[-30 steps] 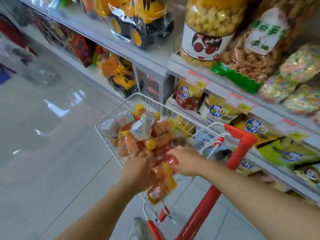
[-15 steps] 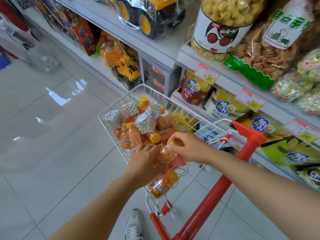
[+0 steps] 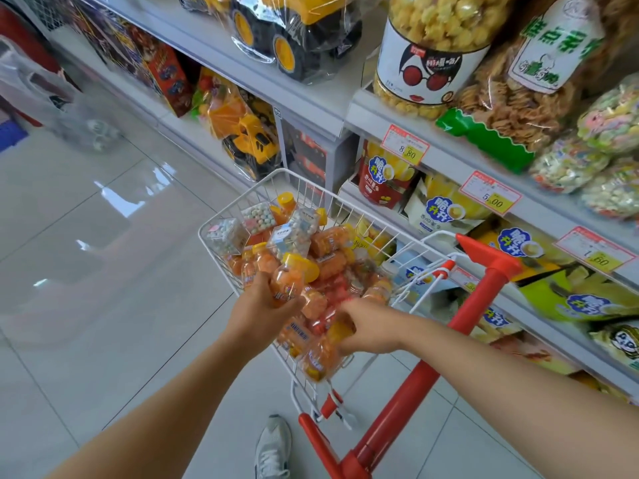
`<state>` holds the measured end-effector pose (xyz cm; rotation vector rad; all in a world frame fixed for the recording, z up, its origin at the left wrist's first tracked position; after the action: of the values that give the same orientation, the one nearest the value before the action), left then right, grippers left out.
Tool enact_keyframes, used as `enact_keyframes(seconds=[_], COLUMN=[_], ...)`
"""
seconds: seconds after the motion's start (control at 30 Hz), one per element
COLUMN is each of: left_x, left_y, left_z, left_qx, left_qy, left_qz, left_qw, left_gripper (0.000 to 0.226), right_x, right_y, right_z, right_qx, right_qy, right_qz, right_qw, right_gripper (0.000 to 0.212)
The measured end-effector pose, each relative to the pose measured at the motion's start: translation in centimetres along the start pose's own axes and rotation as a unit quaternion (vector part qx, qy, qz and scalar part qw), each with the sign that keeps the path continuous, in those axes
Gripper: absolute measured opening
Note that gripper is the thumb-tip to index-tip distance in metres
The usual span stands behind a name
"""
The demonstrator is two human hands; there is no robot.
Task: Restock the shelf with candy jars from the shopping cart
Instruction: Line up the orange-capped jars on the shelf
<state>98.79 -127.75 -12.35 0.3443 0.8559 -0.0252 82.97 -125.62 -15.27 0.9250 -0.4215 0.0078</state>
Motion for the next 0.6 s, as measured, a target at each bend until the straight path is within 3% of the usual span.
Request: enact_keyframes(seconds=[0.1, 0.2, 0.3, 0.43, 0.6], left_x=[-1.5, -4.6, -9.9, -19.4, -31.6], left_y=[0.0, -0.4, -0.7, 0.0, 1.9], left_z=[0.3, 0.3, 0.3, 0.0, -1.3], left_qx=[-0.013, -0.011, -0.010, -0.002, -0.021], left_qy=[0.072, 0.161, 0.199, 0.238, 0.278], left_qz=[-0.009, -0.017, -0.057, -0.125, -0.216], left_qw=[0.997, 0.987, 0.978, 0.963, 0.936], left_gripper=[0.034, 0.032, 0.034, 0.046, 0.014], right_x=[-0.6, -1.6, -3.4, -6.3, -9.8], right_y=[1.7, 4.7, 8.8, 15.9, 28.0], right_z=[3.6, 7.8, 12.4, 18.5, 24.6], right_qx=[-0.032, -0.060, -0.088, -0.177, -0.287], right_qy=[-0.103, -0.236, -0.387, -0.492, -0.544], right_qz=[0.019, 0.056, 0.092, 0.154, 0.217], right_qw=[0.994, 0.968, 0.913, 0.838, 0.758], right_gripper=[0.042, 0.038, 0.033, 0.038, 0.030])
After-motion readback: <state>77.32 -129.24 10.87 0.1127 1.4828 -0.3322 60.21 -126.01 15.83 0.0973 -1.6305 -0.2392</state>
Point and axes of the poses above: each hand's wrist, its own y-axis away from the middle knuckle, its own z-axis out of the back of the hand, x = y × z, the point moved 8 cm from there along -y, towards the middle knuckle, and after that the axes turned 14 degrees about -z, right-handed, at the moved point
